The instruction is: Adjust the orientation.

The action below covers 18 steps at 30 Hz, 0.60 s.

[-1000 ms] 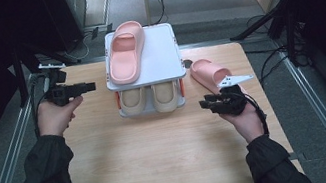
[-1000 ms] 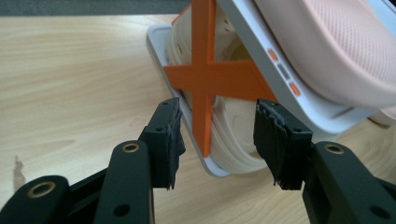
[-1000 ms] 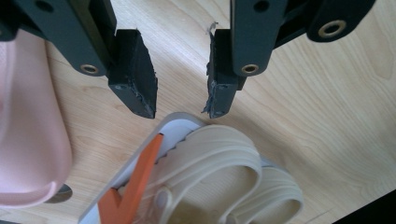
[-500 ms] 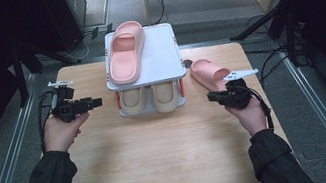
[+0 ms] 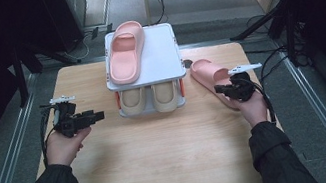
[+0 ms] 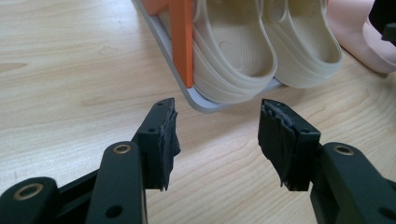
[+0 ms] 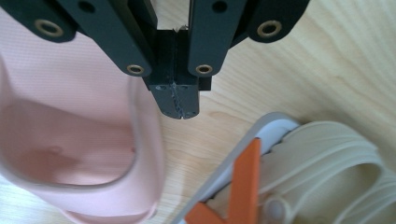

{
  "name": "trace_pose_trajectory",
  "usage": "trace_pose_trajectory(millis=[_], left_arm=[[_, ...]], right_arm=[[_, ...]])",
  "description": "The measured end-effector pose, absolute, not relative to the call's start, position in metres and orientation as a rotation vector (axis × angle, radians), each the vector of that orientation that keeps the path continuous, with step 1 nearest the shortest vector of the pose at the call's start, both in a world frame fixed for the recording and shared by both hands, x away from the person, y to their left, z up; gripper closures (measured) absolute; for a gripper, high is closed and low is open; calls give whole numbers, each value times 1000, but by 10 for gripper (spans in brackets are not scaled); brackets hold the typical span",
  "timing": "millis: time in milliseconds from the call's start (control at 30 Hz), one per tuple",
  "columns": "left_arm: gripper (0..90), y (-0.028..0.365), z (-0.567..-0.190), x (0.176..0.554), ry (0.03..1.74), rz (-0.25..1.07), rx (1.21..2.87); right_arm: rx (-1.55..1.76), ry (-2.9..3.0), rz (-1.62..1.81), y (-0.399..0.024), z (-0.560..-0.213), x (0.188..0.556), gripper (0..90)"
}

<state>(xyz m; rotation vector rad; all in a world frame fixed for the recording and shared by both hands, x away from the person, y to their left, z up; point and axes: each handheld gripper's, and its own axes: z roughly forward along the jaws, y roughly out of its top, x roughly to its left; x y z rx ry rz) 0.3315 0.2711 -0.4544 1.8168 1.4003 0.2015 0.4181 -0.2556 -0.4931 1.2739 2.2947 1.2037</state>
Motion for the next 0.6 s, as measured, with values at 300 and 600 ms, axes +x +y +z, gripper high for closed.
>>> trace_pose_trajectory(millis=[300, 600], left_arm=[[464, 273, -454, 320, 1388, 237, 1820], [453, 281, -459, 313, 1412, 244, 1833]], right_arm=[[1346, 2245, 1169, -266, -501, 437, 900], [1396, 2240, 1104, -264, -511, 451, 900]])
